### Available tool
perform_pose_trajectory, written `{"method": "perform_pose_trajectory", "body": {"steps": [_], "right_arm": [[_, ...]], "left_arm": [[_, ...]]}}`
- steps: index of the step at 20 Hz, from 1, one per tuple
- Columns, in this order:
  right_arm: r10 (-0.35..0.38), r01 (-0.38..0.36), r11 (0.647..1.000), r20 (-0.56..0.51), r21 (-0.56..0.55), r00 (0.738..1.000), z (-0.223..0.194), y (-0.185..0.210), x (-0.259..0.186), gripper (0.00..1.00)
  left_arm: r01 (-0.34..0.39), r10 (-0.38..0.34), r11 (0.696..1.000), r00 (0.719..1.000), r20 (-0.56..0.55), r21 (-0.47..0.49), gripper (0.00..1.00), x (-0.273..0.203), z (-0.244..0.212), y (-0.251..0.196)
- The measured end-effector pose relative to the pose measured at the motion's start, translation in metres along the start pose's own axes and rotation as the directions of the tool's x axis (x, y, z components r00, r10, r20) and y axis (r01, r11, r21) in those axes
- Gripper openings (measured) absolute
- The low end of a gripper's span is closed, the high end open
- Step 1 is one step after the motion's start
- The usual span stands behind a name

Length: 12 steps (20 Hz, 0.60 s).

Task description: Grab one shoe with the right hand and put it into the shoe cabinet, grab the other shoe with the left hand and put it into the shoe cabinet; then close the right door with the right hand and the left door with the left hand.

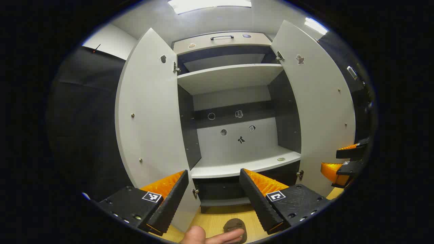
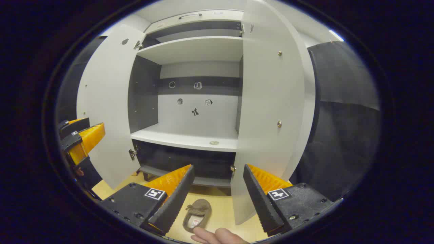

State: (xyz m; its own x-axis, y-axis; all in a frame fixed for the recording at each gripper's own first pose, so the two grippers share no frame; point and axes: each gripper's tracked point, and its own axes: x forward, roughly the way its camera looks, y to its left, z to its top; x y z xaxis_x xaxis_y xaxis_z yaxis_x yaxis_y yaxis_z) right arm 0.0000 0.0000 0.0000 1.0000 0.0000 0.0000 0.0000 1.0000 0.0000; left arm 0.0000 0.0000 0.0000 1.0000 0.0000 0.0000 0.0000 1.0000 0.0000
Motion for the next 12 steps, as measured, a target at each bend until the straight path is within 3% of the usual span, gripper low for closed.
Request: {"method": "perform_pose_trajectory", "body": {"steps": [12], "right_arm": [[-0.006, 0.005, 1.000, -0.017, -0.011, 1.000, 0.0004, 0.0029, 0.0083, 0.96]], "left_arm": [[0.005, -0.005, 1.000, 0.999, -0.037, 0.006, 0.96, -0.0046, -0.0051, -0.0017]]}}
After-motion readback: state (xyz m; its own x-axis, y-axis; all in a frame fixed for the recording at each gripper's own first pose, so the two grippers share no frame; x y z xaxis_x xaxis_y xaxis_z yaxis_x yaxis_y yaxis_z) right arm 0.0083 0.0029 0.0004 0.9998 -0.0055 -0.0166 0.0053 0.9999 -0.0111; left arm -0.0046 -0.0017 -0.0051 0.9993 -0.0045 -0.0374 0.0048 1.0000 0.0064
